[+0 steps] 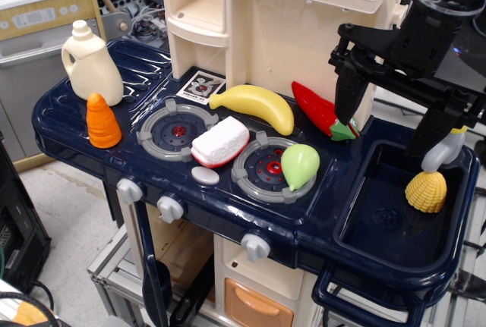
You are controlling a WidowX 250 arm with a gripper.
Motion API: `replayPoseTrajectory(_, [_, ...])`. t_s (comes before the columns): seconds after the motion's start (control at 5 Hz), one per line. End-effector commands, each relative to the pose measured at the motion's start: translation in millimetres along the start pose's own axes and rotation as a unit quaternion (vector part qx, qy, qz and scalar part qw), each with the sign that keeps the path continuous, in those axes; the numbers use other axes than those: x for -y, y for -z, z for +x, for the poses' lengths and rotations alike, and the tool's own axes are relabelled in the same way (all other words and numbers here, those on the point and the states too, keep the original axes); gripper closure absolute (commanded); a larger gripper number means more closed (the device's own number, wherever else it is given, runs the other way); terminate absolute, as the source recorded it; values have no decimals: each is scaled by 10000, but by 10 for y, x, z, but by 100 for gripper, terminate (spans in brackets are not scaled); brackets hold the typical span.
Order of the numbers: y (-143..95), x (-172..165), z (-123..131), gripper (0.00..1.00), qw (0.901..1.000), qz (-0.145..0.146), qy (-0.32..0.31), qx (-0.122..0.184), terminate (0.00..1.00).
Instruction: Put detergent in sink
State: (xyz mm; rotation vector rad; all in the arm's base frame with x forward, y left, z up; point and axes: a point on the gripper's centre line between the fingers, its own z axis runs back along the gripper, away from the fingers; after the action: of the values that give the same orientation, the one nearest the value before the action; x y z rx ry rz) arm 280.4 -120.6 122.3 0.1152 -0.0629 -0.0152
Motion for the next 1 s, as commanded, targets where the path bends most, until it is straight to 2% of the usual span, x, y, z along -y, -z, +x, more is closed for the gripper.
replayPoseTrajectory(0.0, [0,0,0,0,10000,0,0,0,0])
replayPoseTrajectory(0.2, [-40,-454,-293,0,9990,389,55,-220,0])
replayPoseTrajectory(0.4, [-190,-963,-624,0,9942,766,511,-548,0])
replayPoseTrajectory(0.6, [-349,-1492,-761,0,9823,1053,1343,-766,0])
replayPoseTrajectory(0.8, [-383,-1985,-763,0,9536,1291,2602,-787,0])
